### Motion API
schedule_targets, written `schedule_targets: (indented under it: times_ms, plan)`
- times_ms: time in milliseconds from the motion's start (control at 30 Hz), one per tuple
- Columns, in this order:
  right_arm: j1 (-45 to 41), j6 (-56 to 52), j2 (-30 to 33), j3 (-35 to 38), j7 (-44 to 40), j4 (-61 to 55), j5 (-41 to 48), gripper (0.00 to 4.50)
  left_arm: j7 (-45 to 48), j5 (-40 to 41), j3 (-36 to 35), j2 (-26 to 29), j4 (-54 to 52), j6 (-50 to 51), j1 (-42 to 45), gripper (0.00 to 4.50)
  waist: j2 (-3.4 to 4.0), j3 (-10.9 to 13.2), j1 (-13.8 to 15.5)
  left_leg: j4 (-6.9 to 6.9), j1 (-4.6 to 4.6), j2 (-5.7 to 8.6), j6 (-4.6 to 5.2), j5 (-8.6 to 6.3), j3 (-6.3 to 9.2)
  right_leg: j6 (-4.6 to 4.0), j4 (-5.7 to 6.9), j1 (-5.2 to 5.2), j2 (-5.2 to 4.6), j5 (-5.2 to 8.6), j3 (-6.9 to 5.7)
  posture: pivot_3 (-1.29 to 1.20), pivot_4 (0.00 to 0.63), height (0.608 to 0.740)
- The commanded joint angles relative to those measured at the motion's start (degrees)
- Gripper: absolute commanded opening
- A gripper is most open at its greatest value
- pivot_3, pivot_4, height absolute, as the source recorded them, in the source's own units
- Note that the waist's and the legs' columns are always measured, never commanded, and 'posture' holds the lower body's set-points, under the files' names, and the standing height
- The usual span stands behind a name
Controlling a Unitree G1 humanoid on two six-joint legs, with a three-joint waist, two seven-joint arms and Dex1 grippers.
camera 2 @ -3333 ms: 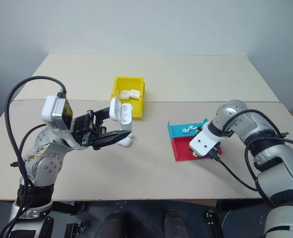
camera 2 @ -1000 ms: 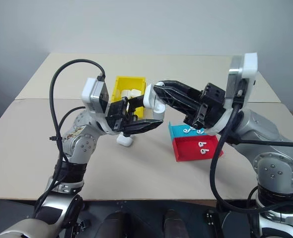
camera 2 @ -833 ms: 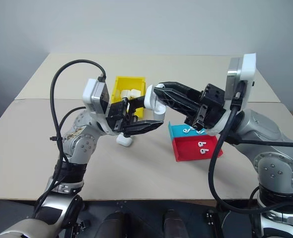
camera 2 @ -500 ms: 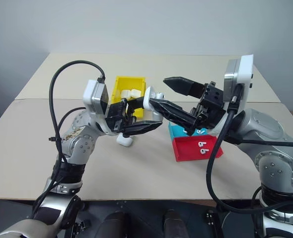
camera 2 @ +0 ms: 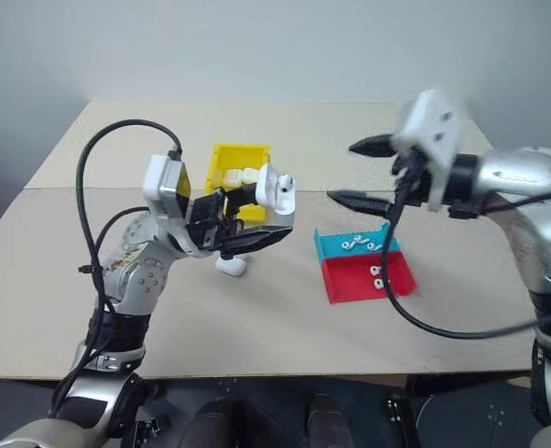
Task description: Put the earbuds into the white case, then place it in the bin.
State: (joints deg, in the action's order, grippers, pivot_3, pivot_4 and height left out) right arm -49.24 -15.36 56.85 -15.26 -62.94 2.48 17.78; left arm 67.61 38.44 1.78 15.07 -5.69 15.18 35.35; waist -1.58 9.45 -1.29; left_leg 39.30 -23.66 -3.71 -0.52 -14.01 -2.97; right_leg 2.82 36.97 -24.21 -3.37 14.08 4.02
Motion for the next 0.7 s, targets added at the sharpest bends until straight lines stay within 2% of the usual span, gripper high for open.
schedule_targets:
  times_ms: [33, 133, 300, 400, 467, 700]
  plan:
    - [-8.1, 17.3, -3.0, -7.5, -7.7, 14.6, -14.4, 4.29, -1.0, 0.7, -0.5, -0.3, -2.6, -1.1, 0.1, 2.74, 0.01, 0.0, 0.0, 0.00, -0.04, 0.00, 0.00, 0.00, 0.01, 0.00, -0.01, -0.02, 0.00, 0.00, -0.01, 0.00, 0.150, 0.740]
    - [-16.5, 32.4, -8.6, -14.9, -9.9, 32.6, -25.8, 4.29, -1.7, 0.4, -0.6, -0.8, -3.0, -1.7, 0.0, 2.74, 0.03, 0.0, -0.2, -0.02, -0.05, 0.00, 0.00, 0.00, -0.03, 0.00, -0.06, -0.04, -0.01, 0.00, 0.00, 0.00, 0.150, 0.740]
    - [-25.9, 48.8, -16.0, -20.9, -9.5, 54.5, -36.9, 4.29, -2.7, 0.2, -0.7, -0.9, -4.3, -2.2, -0.7, 2.74, 0.03, 0.0, -0.2, -0.12, -0.07, -0.01, -0.02, 0.01, -0.05, -0.01, -0.20, -0.06, -0.04, 0.00, -0.01, 0.00, 0.150, 0.740]
    - [-29.1, 54.7, -18.9, -22.1, -11.9, 62.0, -39.9, 3.70, -3.2, 0.2, -1.0, -0.4, -5.3, -2.2, -1.5, 2.74, 0.05, 0.0, -0.3, -0.21, -0.10, -0.01, -0.07, 0.04, -0.07, -0.01, -0.20, -0.07, -0.06, 0.00, -0.02, 0.00, 0.150, 0.740]
    - [-30.2, 57.4, -20.2, -22.5, -12.3, 65.2, -41.7, 3.09, -3.5, 0.2, -1.0, -0.1, -5.8, -2.3, -1.9, 2.74, 0.05, 0.0, -0.3, -0.29, -0.09, -0.03, -0.11, 0.06, -0.06, -0.01, -0.17, -0.06, -0.06, 0.00, -0.03, 0.00, 0.150, 0.740]
    - [-31.8, 59.6, -23.5, -22.8, -6.7, 70.3, -48.1, 3.09, -4.7, 0.4, -0.8, 0.5, -7.8, -2.3, -3.3, 2.74, 0.07, 0.0, -0.7, -0.32, -0.07, -0.02, -0.18, 0.10, -0.07, -0.01, -0.11, -0.07, -0.06, 0.00, -0.03, 0.00, 0.150, 0.740]
